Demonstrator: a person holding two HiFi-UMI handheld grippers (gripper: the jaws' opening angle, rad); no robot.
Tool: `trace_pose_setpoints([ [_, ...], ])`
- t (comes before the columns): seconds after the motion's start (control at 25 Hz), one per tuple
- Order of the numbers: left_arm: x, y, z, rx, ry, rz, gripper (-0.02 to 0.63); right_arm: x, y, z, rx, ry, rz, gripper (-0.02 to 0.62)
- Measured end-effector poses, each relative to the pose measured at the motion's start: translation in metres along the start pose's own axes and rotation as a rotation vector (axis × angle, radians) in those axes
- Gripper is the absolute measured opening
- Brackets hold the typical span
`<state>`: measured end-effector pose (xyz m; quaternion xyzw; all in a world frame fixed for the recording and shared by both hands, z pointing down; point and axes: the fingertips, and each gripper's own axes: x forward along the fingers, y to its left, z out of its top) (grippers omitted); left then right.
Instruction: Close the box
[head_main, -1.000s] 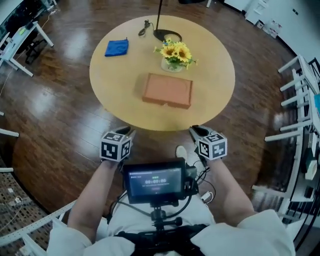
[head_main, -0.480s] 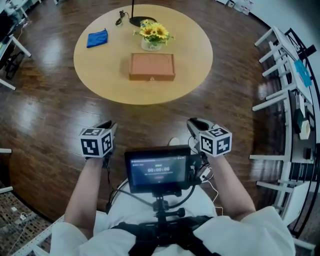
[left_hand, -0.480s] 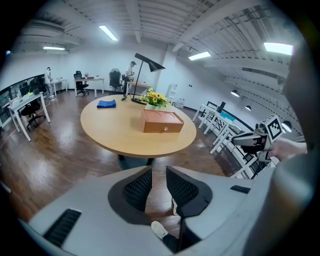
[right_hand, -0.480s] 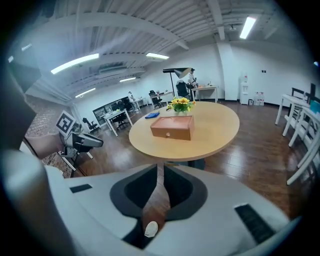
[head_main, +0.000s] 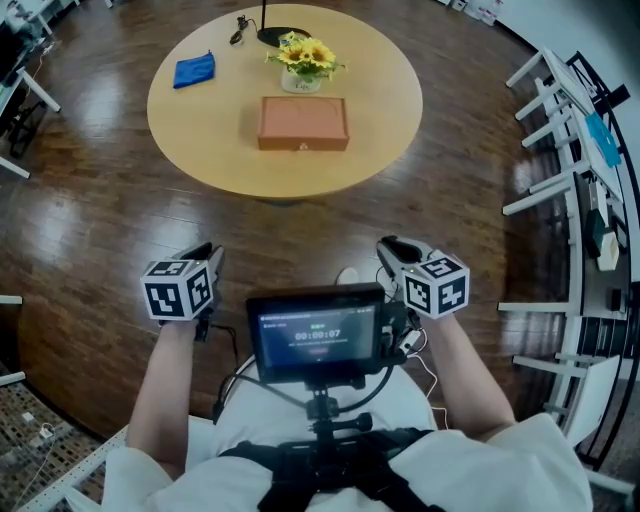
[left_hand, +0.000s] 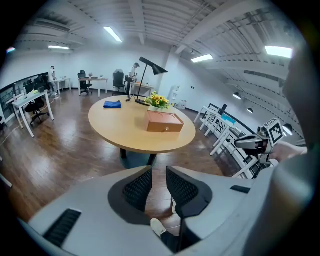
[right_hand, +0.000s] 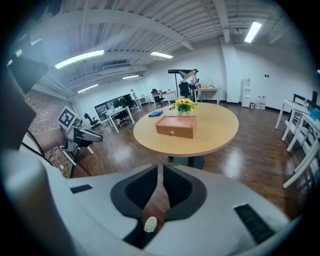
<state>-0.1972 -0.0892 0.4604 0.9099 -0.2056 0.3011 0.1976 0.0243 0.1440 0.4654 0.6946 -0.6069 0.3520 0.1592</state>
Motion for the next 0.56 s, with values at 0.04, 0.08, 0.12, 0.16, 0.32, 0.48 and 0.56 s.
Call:
trace_pose_setpoints([
  [0.04, -0.001, -0.001, -0.001, 0.002, -0.001, -0.001, 0.095, -0.001, 0.001, -0.001, -0.002, 0.001, 0.002, 0.041],
  [0.08, -0.002, -0.002, -0.001, 0.005, -0.001, -0.002, 0.095, -0.001, 0.001, -0.002, -0.006, 0.003, 0.001, 0.041],
  [0.12, -0.002, -0.003, -0.001, 0.007, 0.000, -0.003, 0.095, -0.001, 0.000, -0.002, -0.011, 0.004, 0.000, 0.041],
  [0.16, -0.002, -0.003, 0.000, 0.008, 0.001, -0.003, 0.095, -0.001, 0.000, -0.001, -0.015, 0.006, 0.000, 0.041],
  [0.32, 0.000, -0.003, -0.003, 0.010, 0.007, -0.003, 0.095, 0.001, -0.003, -0.001, -0.029, 0.012, 0.002, 0.041],
  [0.48, 0.001, -0.001, -0.009, 0.005, 0.012, -0.005, 0.095, 0.002, -0.001, -0.005, -0.029, 0.016, 0.010, 0.041],
  [0.56, -0.002, 0.001, -0.011, 0.003, 0.017, 0.001, 0.095, 0.001, 0.001, -0.005, -0.031, 0.019, 0.013, 0.041],
])
